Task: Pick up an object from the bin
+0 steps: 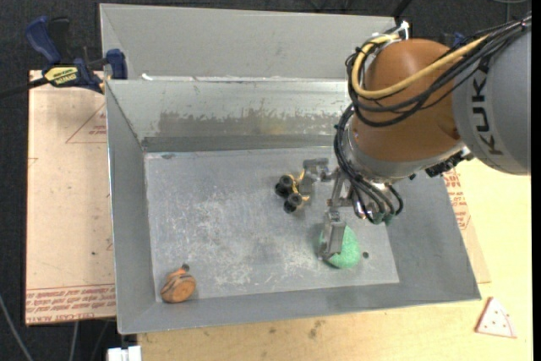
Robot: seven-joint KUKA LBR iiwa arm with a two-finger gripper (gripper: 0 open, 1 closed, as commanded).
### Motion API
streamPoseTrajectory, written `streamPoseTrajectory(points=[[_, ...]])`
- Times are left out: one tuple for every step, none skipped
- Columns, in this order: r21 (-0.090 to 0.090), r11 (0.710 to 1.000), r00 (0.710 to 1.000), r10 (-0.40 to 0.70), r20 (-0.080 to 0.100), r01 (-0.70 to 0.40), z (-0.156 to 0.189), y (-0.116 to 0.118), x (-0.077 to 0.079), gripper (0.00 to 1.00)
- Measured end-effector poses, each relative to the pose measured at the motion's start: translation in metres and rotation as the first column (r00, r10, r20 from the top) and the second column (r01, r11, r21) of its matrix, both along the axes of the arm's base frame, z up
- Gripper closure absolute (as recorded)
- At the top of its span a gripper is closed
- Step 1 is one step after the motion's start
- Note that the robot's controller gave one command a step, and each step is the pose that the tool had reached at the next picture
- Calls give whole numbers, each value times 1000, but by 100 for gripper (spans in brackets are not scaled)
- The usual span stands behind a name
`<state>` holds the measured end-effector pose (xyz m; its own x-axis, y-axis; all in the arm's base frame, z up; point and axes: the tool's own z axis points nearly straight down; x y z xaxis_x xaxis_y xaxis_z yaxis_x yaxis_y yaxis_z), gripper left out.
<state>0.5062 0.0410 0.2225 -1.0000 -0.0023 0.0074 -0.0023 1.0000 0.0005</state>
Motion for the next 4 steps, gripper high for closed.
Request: streamPoseTrajectory(points=[[1, 1000, 1000, -2, 8, 2, 4, 0, 2, 0], [2, 1000, 1000, -20, 17, 20, -25, -16, 53, 0], [0, 1000, 1000, -11, 12, 11, -45, -25, 72, 0], [0, 999, 999, 46, 18, -46, -85, -29, 91, 0]])
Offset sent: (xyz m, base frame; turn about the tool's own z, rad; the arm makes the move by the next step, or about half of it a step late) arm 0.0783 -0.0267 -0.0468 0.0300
